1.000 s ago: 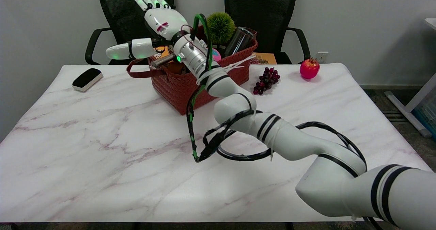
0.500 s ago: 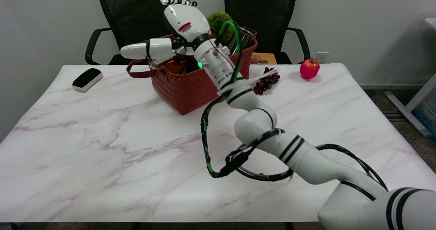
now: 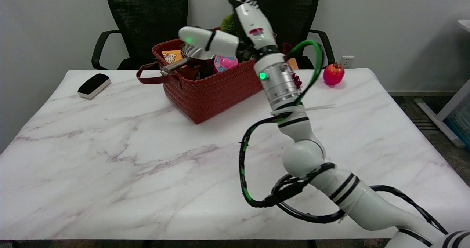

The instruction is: Place the stainless steel scoop into the brown storage basket.

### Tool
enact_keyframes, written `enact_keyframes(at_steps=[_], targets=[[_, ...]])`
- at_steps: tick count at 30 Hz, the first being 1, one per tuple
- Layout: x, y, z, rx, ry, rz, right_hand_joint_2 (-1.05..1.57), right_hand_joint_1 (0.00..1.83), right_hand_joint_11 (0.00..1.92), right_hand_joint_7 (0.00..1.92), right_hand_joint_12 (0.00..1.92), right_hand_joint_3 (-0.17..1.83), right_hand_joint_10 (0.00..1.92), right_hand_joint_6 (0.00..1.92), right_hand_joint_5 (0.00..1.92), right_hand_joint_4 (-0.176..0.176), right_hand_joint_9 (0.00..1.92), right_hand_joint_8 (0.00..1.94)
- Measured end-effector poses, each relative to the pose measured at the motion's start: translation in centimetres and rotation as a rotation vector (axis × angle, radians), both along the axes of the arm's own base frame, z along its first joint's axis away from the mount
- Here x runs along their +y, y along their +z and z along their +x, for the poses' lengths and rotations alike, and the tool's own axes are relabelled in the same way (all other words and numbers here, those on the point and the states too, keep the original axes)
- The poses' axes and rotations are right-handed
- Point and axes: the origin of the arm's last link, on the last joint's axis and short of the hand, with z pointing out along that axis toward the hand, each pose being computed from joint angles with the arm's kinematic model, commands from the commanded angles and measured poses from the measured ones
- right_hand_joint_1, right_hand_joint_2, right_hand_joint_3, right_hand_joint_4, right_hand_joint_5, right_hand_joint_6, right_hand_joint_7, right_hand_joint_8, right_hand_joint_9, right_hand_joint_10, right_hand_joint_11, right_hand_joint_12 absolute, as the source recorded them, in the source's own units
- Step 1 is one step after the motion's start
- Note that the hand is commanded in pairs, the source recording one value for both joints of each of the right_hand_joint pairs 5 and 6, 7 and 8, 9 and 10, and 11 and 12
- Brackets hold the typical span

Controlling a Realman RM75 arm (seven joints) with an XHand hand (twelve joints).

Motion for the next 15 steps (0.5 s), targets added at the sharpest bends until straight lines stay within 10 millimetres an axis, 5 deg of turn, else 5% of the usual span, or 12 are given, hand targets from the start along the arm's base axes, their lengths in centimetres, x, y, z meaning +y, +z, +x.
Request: enact_keyframes(at_steps=[15], targets=[[4.8, 5.8, -0.7, -0.286, 0.025, -0.050, 0.74, 0.39, 0.00, 0.00, 0.00, -0.17, 0.00, 0.00, 0.00, 0.000, 0.00, 0.00]])
